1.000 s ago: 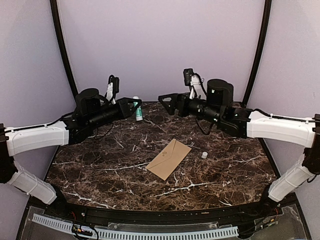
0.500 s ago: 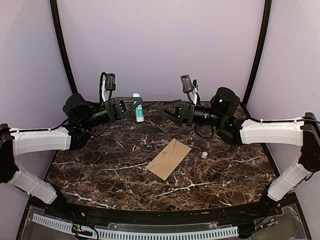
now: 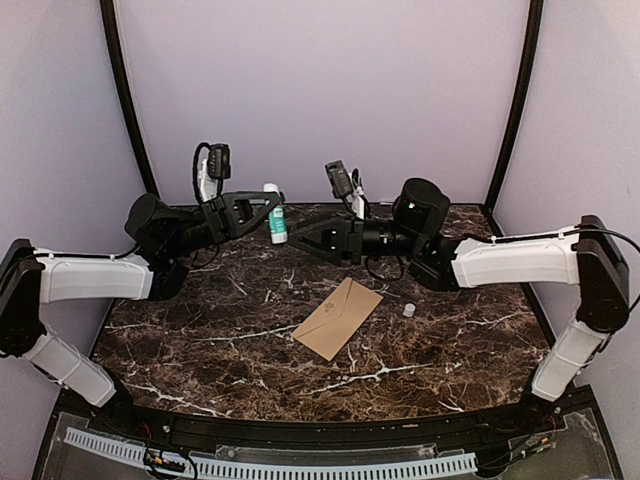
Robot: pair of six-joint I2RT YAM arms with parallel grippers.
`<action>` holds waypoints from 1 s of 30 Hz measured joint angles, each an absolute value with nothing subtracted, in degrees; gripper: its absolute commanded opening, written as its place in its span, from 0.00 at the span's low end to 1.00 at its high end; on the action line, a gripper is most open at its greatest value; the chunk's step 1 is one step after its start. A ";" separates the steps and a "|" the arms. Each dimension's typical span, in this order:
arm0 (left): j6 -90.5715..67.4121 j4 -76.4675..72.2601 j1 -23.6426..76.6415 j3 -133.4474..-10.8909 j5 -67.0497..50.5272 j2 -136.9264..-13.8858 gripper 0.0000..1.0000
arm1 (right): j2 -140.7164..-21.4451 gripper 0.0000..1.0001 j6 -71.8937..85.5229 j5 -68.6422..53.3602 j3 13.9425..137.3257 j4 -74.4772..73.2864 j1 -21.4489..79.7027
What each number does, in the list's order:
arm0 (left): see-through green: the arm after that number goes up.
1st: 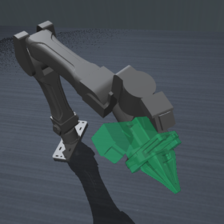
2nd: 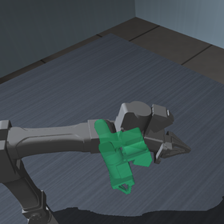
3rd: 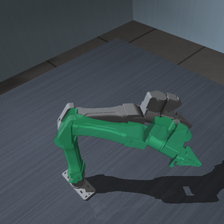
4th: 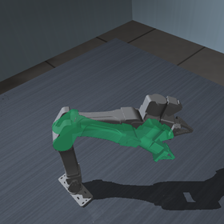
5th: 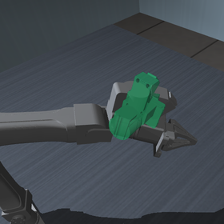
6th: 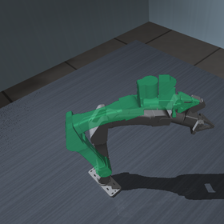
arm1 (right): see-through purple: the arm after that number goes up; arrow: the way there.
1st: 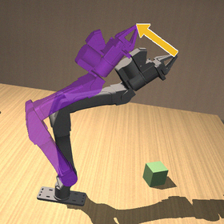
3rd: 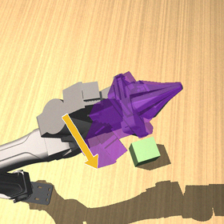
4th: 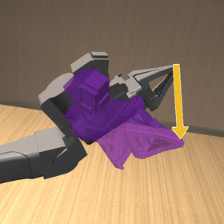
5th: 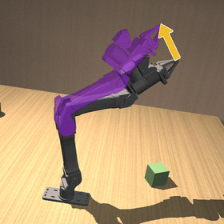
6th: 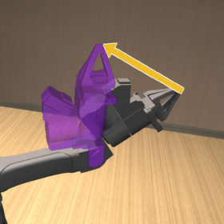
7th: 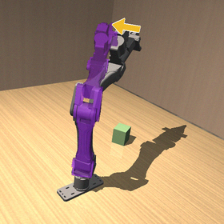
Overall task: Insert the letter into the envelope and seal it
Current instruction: Screw the solid glue.
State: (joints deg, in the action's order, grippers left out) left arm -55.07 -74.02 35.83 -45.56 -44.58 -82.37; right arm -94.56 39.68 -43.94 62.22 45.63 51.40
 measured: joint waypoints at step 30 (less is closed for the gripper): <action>-50.06 -69.19 35.83 -45.04 -43.31 -79.31 0.00 | -98.65 0.07 37.47 -41.67 67.11 42.13 54.50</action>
State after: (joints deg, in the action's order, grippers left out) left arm -50.06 -69.19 35.83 -45.04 -43.31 -79.31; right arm -98.65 37.47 -41.67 67.11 42.13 54.50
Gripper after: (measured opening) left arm 0.227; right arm 0.189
